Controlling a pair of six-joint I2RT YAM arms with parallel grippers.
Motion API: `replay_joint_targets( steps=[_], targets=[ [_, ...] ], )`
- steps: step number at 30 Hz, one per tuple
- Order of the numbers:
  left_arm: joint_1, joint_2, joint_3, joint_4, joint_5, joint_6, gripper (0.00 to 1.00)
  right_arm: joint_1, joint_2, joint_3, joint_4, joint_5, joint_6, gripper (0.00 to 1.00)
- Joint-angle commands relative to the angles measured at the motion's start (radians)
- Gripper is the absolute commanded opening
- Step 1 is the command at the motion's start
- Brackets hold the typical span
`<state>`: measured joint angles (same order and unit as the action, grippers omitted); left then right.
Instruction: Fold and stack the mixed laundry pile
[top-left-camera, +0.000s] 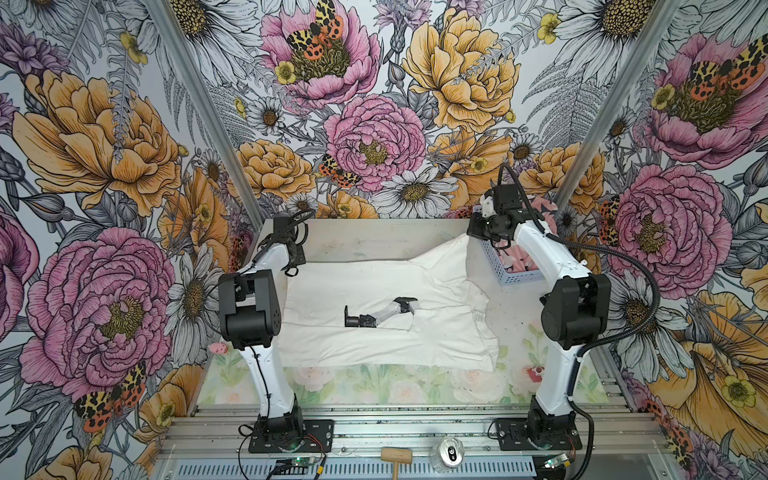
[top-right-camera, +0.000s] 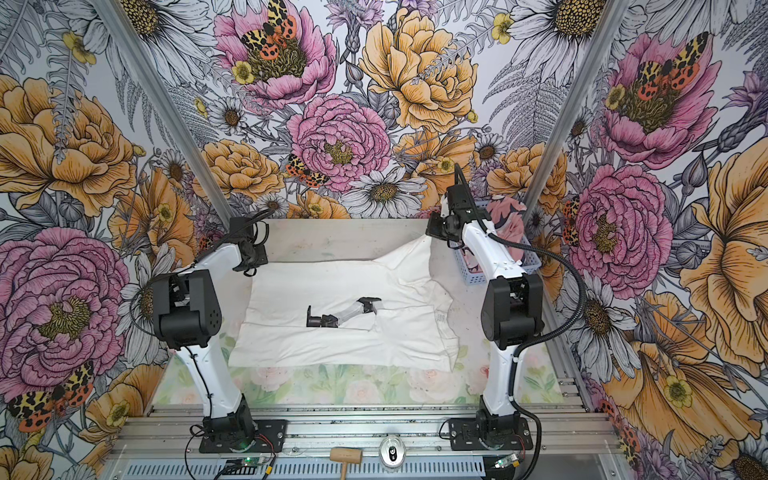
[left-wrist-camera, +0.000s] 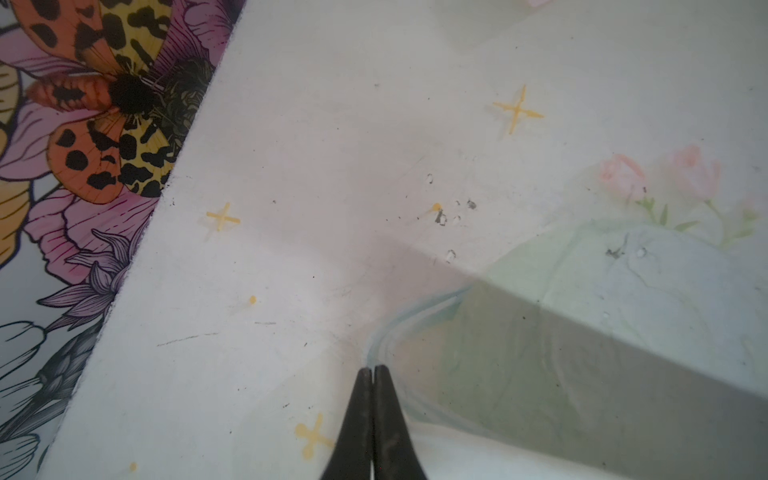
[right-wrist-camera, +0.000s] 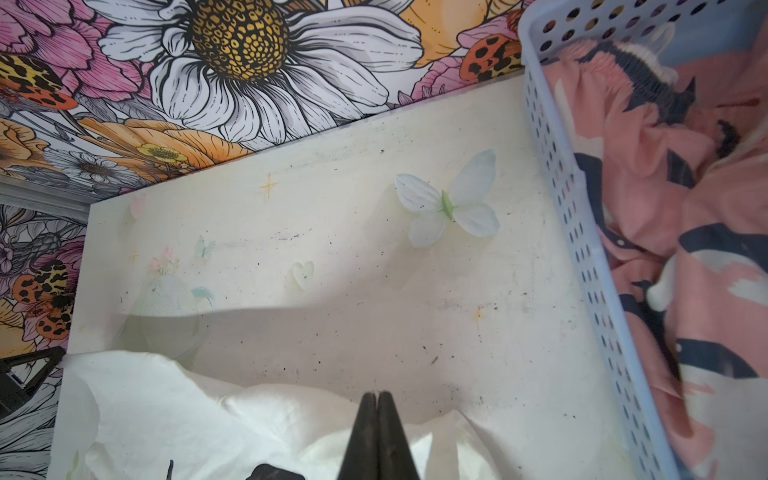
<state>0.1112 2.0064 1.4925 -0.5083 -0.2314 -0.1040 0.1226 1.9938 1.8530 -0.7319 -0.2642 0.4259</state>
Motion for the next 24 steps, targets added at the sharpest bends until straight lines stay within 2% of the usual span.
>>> replay_joint_targets(
  steps=[1,7,13,19,24],
  targets=[
    [-0.002,-0.059,-0.09,0.051,0.012,0.006,0.0,-0.003,-0.043,-0.058,0.014,-0.03,0.005,0.0],
    [0.007,-0.195,-0.299,0.103,-0.02,0.008,0.0,-0.003,-0.183,-0.264,0.015,-0.068,0.029,0.0],
    [0.03,-0.323,-0.429,0.095,-0.013,-0.01,0.0,-0.003,-0.328,-0.455,0.025,-0.101,0.068,0.0],
    [0.071,-0.407,-0.525,0.087,-0.011,-0.003,0.0,-0.004,-0.445,-0.584,0.022,-0.127,0.103,0.0],
    [0.076,-0.412,-0.542,0.058,0.015,0.017,0.0,-0.006,-0.485,-0.675,0.022,-0.149,0.124,0.0]
  ],
)
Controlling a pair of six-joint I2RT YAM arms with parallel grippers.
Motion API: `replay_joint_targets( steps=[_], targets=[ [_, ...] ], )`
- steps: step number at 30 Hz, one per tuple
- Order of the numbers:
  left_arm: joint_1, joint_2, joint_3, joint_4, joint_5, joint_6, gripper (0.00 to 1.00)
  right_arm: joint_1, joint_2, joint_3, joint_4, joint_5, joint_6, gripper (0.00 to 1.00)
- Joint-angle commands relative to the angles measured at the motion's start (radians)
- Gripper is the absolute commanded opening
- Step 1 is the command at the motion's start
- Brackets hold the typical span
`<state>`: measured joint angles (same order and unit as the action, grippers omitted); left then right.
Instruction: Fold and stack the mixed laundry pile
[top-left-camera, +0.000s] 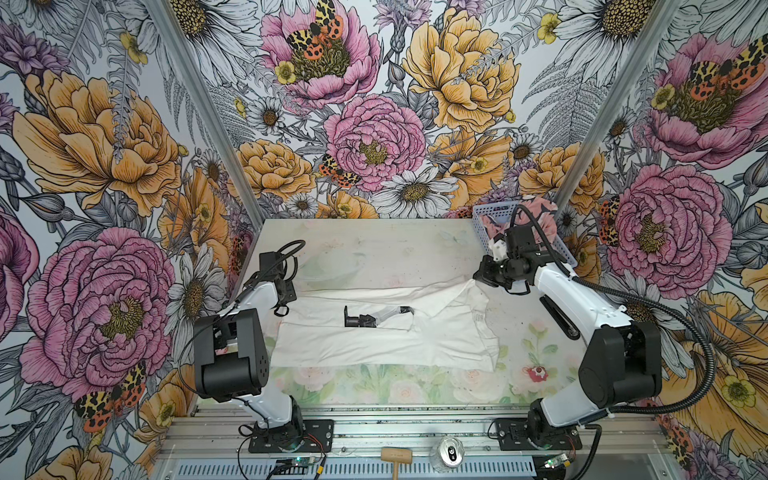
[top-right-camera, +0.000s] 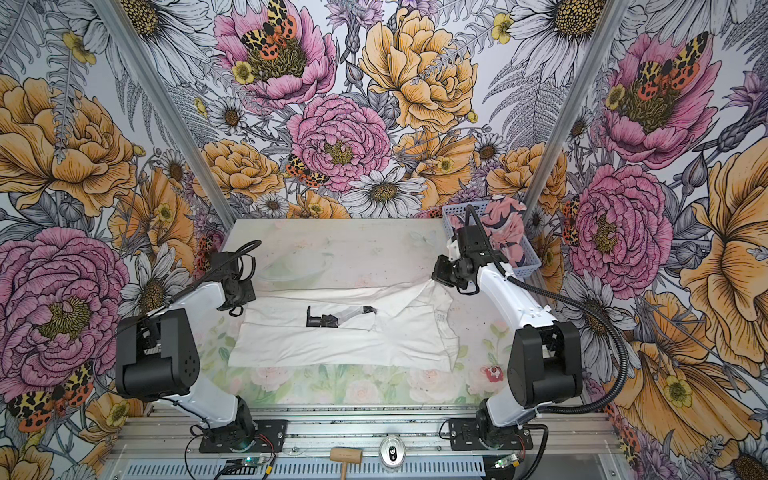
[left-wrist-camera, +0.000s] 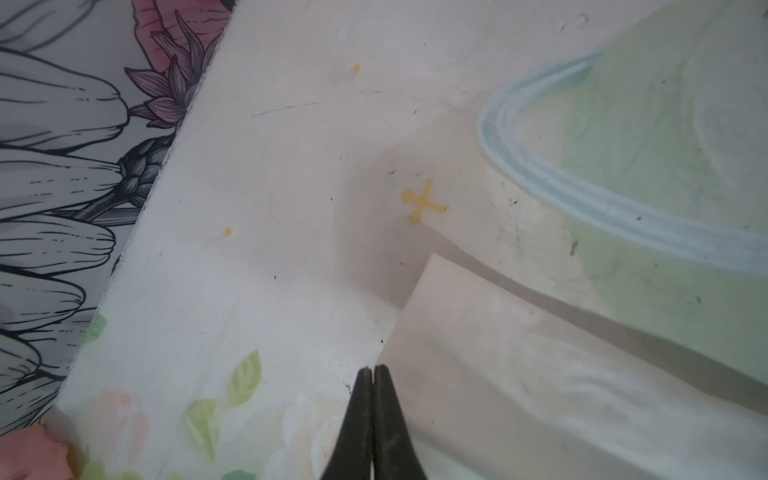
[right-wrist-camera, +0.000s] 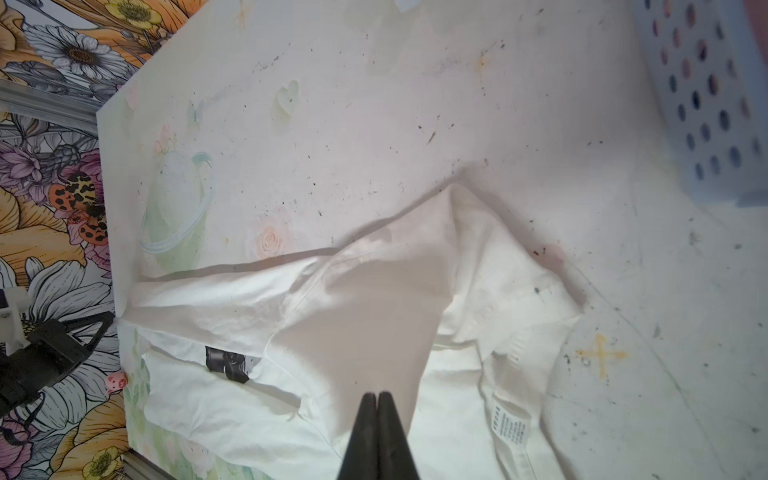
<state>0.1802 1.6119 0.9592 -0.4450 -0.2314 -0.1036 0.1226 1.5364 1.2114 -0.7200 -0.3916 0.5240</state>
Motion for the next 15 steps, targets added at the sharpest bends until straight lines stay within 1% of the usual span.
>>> replay_joint_targets(
  steps=[1,6,7,9,15],
  targets=[
    [0.007,-0.02,-0.011,-0.014,0.015,0.017,0.0,-0.006,-0.036,-0.042,0.01,-0.02,0.028,0.0],
    [0.007,-0.054,-0.035,-0.036,0.015,0.013,0.0,-0.014,-0.068,-0.049,-0.005,-0.017,0.034,0.0],
    [0.005,-0.06,-0.041,-0.04,0.046,0.013,0.0,-0.017,-0.071,-0.049,-0.011,-0.018,0.031,0.0],
    [-0.001,-0.068,-0.053,-0.052,0.053,0.01,0.0,-0.027,-0.077,-0.052,-0.024,-0.016,0.021,0.0],
    [-0.033,-0.076,-0.067,-0.115,0.029,0.012,0.0,-0.05,-0.094,-0.089,-0.039,-0.026,0.011,0.0]
  ],
)
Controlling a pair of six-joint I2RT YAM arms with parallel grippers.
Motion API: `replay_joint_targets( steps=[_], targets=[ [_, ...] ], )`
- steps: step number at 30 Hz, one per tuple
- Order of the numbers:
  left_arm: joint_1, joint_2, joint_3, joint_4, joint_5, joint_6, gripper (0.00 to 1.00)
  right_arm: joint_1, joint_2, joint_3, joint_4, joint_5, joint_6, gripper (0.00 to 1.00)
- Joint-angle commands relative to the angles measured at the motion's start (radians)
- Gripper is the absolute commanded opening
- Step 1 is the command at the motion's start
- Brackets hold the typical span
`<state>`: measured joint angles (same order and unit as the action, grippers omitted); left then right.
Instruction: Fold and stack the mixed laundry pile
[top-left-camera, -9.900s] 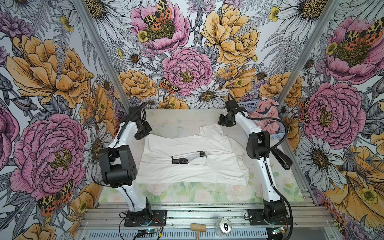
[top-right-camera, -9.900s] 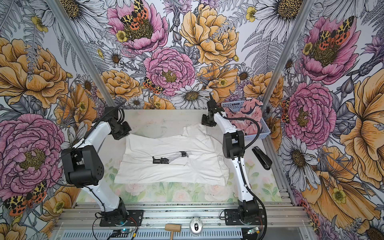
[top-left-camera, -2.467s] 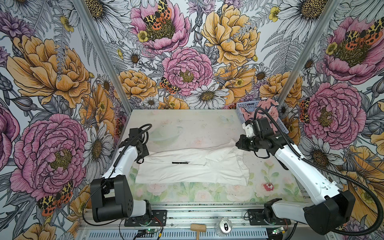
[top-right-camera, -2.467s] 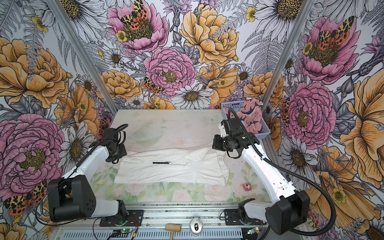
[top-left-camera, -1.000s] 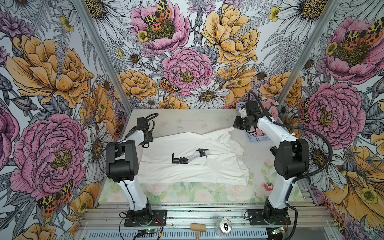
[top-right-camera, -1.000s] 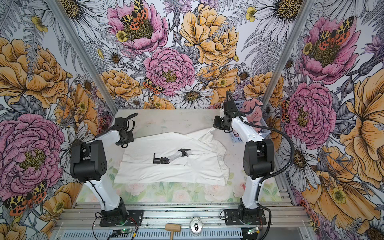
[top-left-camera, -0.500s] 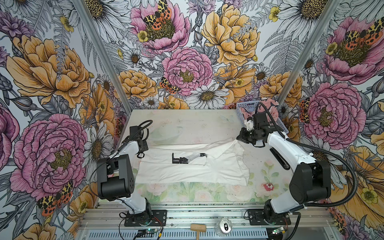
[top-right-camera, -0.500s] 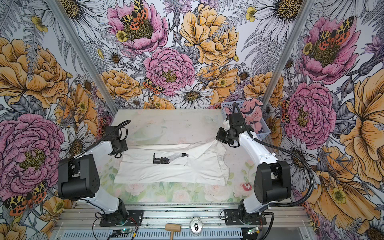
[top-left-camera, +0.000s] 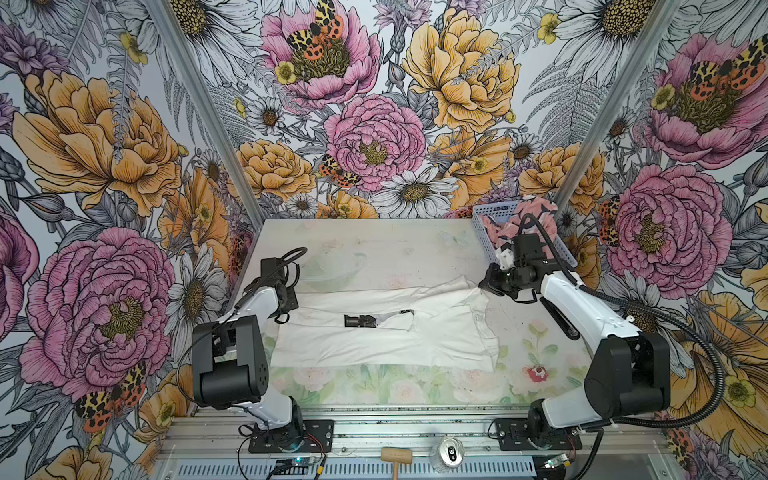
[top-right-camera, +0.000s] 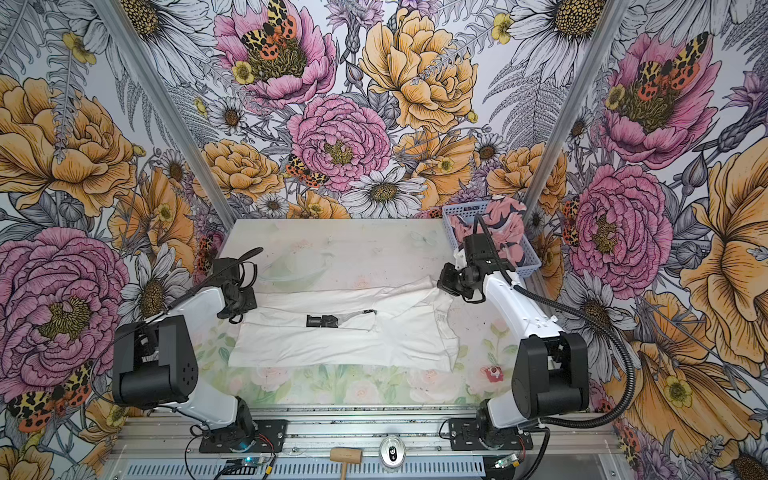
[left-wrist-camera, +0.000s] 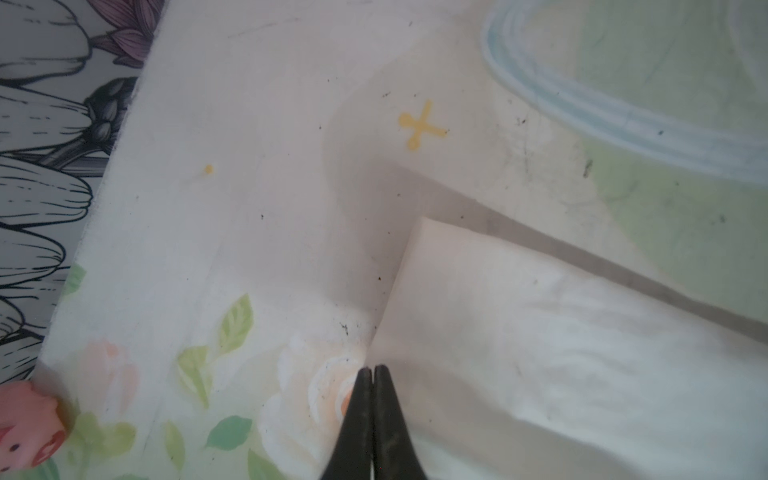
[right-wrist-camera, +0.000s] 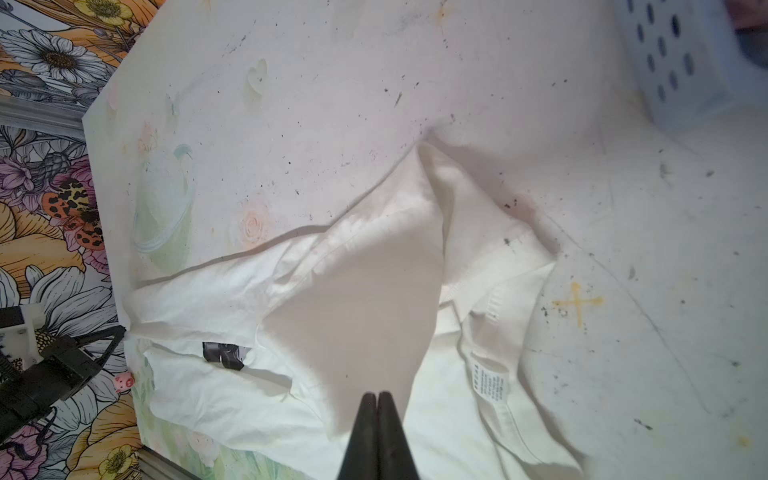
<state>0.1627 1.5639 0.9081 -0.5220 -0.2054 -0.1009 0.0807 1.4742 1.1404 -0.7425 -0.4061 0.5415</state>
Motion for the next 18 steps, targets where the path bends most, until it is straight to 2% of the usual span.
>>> replay_joint_targets(
  steps=[1,7,11,18],
  targets=[
    [-0.018,-0.032,-0.021,-0.039,0.003,0.01,0.0,-0.011,-0.035,-0.023,-0.019,-0.015,-0.009,0.0],
    [-0.021,-0.01,-0.004,-0.067,0.003,0.006,0.0,-0.019,-0.059,-0.059,-0.033,-0.025,-0.006,0.0],
    [-0.019,0.008,0.018,-0.116,-0.046,0.001,0.0,-0.019,-0.078,-0.088,-0.042,-0.024,-0.006,0.0],
    [-0.001,-0.025,0.009,-0.131,-0.067,-0.013,0.0,-0.035,-0.095,-0.085,-0.048,-0.019,-0.009,0.0]
  ],
)
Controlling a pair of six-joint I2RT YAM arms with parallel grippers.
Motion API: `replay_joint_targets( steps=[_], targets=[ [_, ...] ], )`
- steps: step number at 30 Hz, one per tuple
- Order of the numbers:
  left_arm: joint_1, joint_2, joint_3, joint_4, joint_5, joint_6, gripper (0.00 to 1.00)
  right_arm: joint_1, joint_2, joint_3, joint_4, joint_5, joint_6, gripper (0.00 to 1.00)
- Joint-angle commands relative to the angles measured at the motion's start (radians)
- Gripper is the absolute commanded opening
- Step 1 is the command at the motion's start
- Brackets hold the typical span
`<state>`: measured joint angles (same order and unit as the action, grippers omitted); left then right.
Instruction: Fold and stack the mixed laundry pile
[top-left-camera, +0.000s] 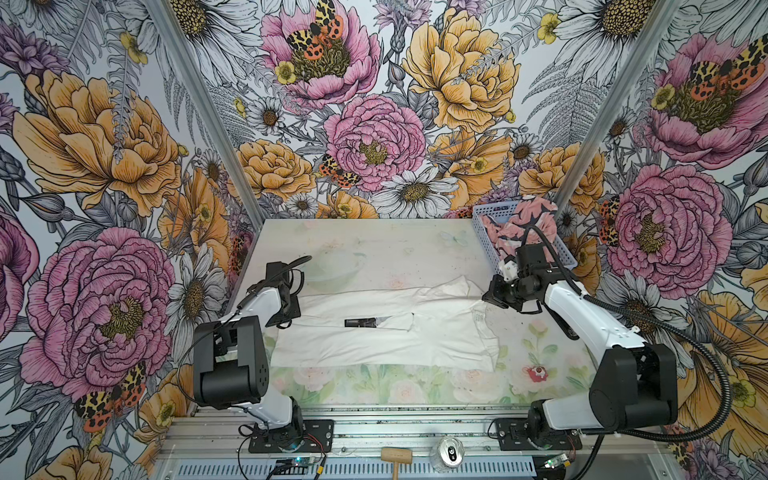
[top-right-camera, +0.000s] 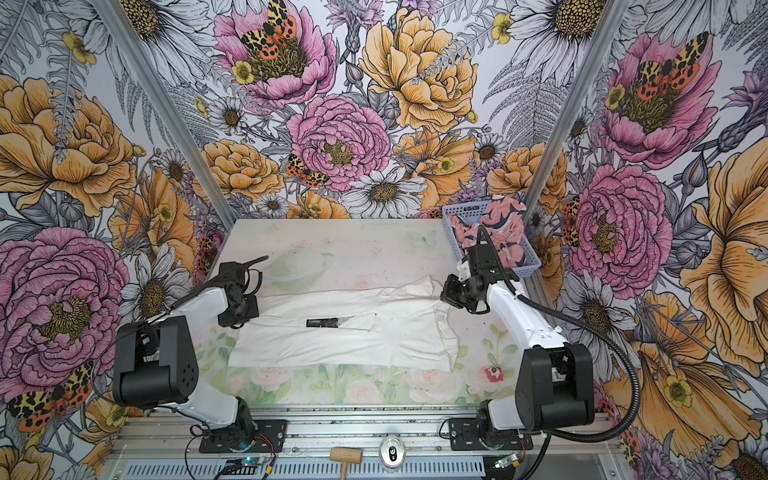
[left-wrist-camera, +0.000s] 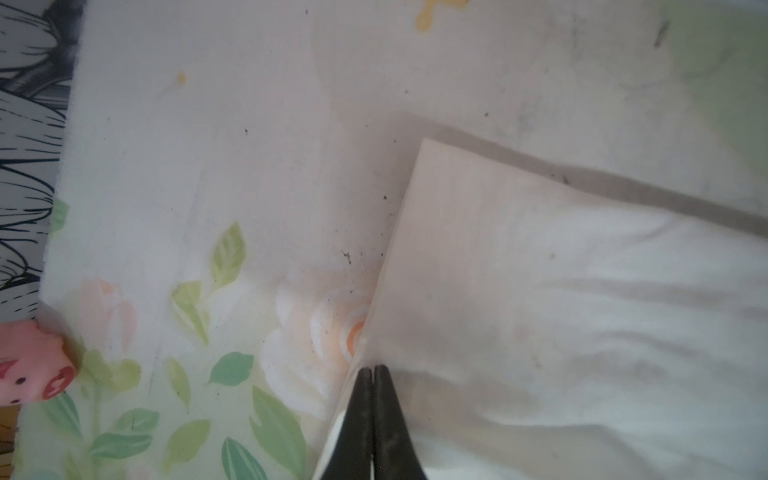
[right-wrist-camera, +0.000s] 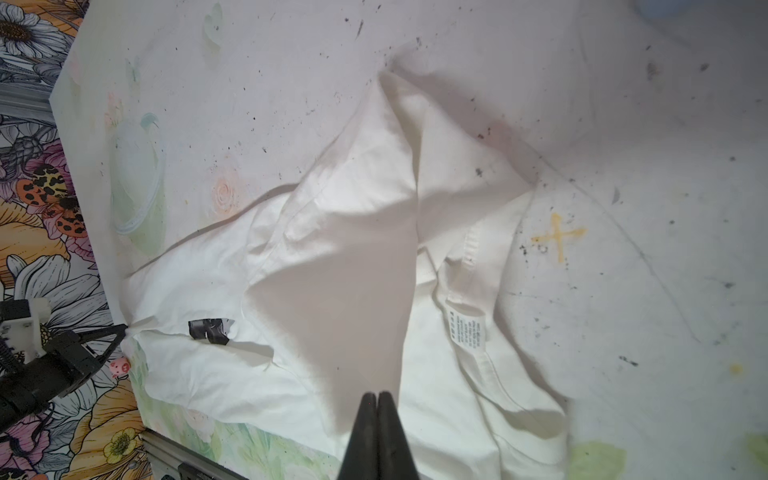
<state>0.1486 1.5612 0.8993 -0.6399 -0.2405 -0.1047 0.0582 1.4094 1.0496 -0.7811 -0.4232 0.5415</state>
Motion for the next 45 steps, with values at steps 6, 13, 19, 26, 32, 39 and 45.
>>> replay_joint_targets(
  steps=[6,13,19,26,32,39,45],
  targets=[
    [0.031,-0.014,0.023,-0.011,-0.034,-0.01,0.0,-0.041,-0.031,0.017,-0.02,0.001,-0.026,0.0],
    [0.025,0.003,0.029,-0.009,-0.022,-0.009,0.0,-0.041,-0.031,0.0,-0.025,-0.011,-0.028,0.0],
    [0.022,0.033,0.043,-0.035,-0.014,-0.015,0.0,-0.038,-0.026,-0.05,-0.023,-0.026,-0.021,0.0],
    [0.026,0.094,0.075,-0.082,-0.001,-0.031,0.04,-0.032,0.005,-0.081,-0.018,0.013,-0.018,0.0],
    [0.025,0.103,0.084,-0.097,0.006,-0.03,0.16,-0.019,0.054,-0.092,0.0,0.037,-0.018,0.0],
    [0.027,0.069,0.085,-0.106,0.006,-0.035,0.33,-0.005,0.076,-0.118,-0.002,0.086,-0.01,0.07],
    [0.025,0.019,0.099,-0.129,0.01,-0.041,0.46,0.058,0.003,-0.097,-0.034,0.209,0.001,0.33]
  ],
)
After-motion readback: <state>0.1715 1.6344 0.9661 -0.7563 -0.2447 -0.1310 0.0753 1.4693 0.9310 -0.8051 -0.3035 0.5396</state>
